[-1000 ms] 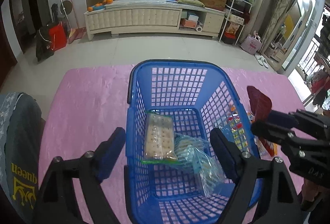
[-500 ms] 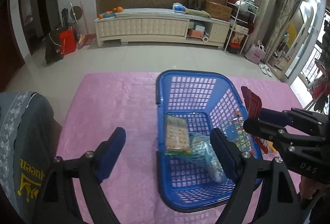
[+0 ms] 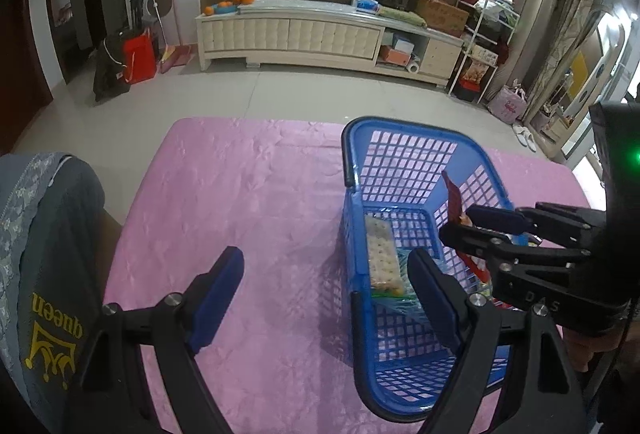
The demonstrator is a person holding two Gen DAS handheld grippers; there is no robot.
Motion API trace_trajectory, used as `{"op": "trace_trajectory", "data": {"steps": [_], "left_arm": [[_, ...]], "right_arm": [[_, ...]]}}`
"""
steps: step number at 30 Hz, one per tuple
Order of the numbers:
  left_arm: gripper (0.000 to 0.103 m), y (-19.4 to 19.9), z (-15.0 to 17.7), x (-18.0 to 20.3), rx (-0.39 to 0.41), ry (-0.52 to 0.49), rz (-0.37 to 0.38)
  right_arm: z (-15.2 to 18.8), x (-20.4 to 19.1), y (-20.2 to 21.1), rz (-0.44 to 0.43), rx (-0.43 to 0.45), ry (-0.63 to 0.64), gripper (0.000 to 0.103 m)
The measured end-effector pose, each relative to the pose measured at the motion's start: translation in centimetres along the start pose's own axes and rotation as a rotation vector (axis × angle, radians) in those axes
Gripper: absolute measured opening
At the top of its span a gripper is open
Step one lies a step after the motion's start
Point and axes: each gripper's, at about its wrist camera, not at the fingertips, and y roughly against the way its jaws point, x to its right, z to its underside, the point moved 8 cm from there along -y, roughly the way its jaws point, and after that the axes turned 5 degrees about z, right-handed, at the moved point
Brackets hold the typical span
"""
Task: Organize snacks
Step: 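Lower the red snack bag into the basket and open the right gripper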
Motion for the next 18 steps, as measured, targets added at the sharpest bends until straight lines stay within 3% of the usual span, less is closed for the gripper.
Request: {"op": "trace_trajectory", "data": {"steps": [4, 6, 7, 12, 18], "left_arm": [[0.082, -0.2, 0.3, 0.1, -0.001, -0.009, -0.016], [0.082, -0.1, 0.5, 0.4, 0.000, -0.011, -0.018], [0.082, 0.1, 0.5, 0.5, -0.001, -0.011, -0.016], [0.082, 1.6, 0.5, 1.7, 0.015, -0.014, -0.005], [0.082, 4.7, 0.5, 4.9, 0.061, -0.049, 0.017]], "right_arm": [[-0.1, -0.3, -1.0, 0.007, 0.006, 0.036, 0.046], [0.0, -0.1, -0.9, 0.009, 0.020, 0.049, 0.080], [0.2, 0.2, -0.5, 0.011, 0.028, 0.033, 0.085], [0.5, 2.0, 2.6, 0.010, 0.063, -0.029, 0.087], [1.1, 4.0, 7.6, 0.073, 0.122, -0.046, 0.087]]}}
